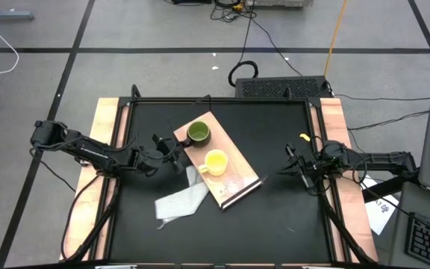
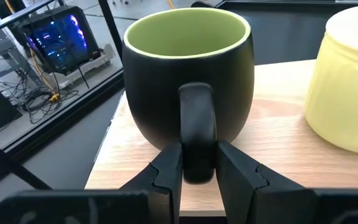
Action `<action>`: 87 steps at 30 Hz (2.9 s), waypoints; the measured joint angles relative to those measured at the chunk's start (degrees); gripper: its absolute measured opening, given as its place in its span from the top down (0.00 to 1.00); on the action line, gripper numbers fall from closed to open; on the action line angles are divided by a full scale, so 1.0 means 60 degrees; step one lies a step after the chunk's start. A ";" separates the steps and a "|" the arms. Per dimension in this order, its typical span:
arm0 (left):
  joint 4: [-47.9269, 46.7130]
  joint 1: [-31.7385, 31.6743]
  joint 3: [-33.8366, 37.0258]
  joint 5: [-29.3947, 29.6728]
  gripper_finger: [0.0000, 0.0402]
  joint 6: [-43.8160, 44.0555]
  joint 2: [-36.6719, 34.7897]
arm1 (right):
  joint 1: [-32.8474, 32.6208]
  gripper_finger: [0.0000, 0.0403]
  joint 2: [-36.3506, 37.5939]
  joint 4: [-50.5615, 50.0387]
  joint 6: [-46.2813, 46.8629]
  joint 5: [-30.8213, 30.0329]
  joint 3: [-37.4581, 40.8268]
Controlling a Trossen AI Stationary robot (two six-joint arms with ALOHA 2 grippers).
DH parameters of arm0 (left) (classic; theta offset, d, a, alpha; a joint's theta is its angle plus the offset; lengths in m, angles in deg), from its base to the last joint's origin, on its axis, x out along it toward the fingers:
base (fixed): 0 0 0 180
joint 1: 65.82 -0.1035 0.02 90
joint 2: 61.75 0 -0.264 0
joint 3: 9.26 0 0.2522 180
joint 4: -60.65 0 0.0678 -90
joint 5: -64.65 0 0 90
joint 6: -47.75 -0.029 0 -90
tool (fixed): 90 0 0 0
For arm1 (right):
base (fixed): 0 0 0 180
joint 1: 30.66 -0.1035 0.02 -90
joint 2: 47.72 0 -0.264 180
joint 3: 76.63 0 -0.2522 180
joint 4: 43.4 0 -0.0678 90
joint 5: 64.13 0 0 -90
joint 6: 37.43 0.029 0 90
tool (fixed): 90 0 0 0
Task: Stack small to large cups/mugs on shelf
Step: Adjust all the mugs
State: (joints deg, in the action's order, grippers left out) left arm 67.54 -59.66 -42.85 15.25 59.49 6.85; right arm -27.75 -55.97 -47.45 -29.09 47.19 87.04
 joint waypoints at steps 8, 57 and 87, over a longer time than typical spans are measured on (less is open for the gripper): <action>-0.0159 -0.0004 0.0000 0.0072 0.80 0.0082 -0.0004 | 0.0000 1.00 0.0000 0.0000 -0.0003 0.0000 0.0000; 0.0112 0.0545 0.0004 0.0085 0.50 -0.0186 -0.0007 | -0.0003 1.00 0.0000 0.0058 0.0001 0.0004 0.0000; -0.0436 0.0120 0.0004 0.0559 0.50 0.0646 -0.0011 | 0.0000 1.00 0.0000 0.0061 0.0001 0.0004 0.0000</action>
State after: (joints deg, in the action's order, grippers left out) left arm 64.93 -58.94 -42.83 18.61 63.37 6.79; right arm -27.75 -55.97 -47.09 -29.09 47.21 87.04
